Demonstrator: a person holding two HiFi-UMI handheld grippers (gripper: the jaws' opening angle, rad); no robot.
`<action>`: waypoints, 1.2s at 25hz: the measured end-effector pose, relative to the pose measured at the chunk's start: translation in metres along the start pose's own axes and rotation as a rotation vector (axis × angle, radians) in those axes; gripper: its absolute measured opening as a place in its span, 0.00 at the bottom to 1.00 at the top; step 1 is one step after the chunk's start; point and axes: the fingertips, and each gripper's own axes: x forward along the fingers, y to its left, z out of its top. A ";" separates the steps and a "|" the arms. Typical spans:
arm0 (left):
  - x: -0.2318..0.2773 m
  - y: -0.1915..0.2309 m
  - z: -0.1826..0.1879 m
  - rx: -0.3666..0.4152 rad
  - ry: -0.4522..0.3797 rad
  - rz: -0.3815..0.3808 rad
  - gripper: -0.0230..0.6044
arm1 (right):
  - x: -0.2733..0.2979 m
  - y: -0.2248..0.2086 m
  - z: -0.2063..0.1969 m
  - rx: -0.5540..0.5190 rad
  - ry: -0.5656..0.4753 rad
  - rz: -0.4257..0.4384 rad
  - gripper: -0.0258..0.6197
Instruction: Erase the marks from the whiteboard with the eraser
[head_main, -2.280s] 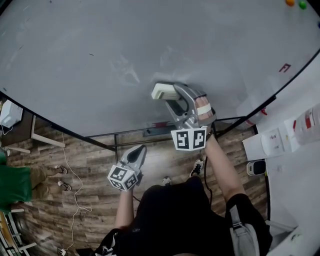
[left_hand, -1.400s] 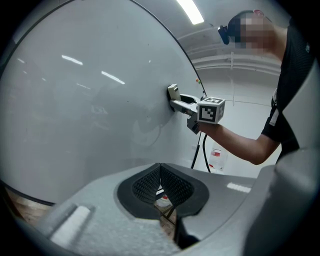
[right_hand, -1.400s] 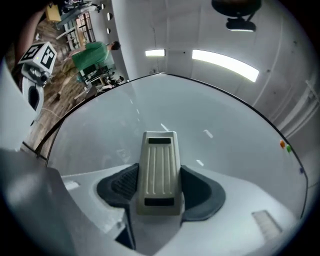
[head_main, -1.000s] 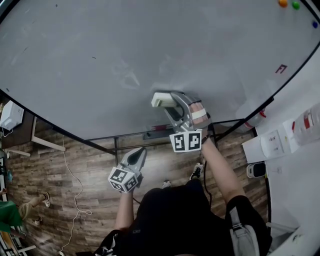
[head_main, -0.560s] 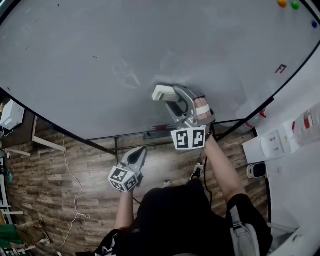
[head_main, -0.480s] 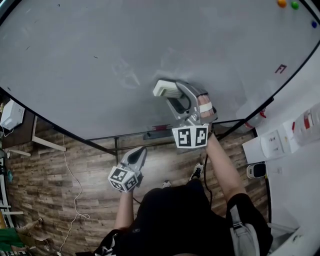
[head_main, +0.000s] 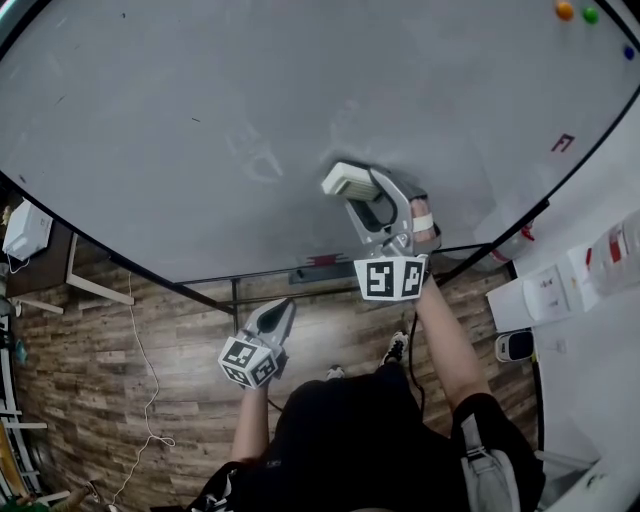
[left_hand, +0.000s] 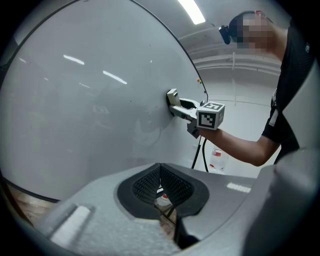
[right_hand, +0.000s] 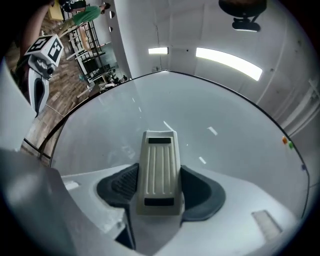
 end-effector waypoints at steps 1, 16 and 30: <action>0.000 0.000 0.000 0.000 0.001 -0.001 0.05 | -0.001 0.009 -0.004 0.000 0.007 0.016 0.43; -0.003 -0.003 -0.001 -0.004 -0.008 -0.001 0.05 | -0.034 0.126 -0.061 0.025 0.177 0.293 0.44; -0.002 -0.016 -0.007 -0.002 -0.003 -0.035 0.05 | -0.123 0.201 -0.093 0.442 0.267 0.476 0.44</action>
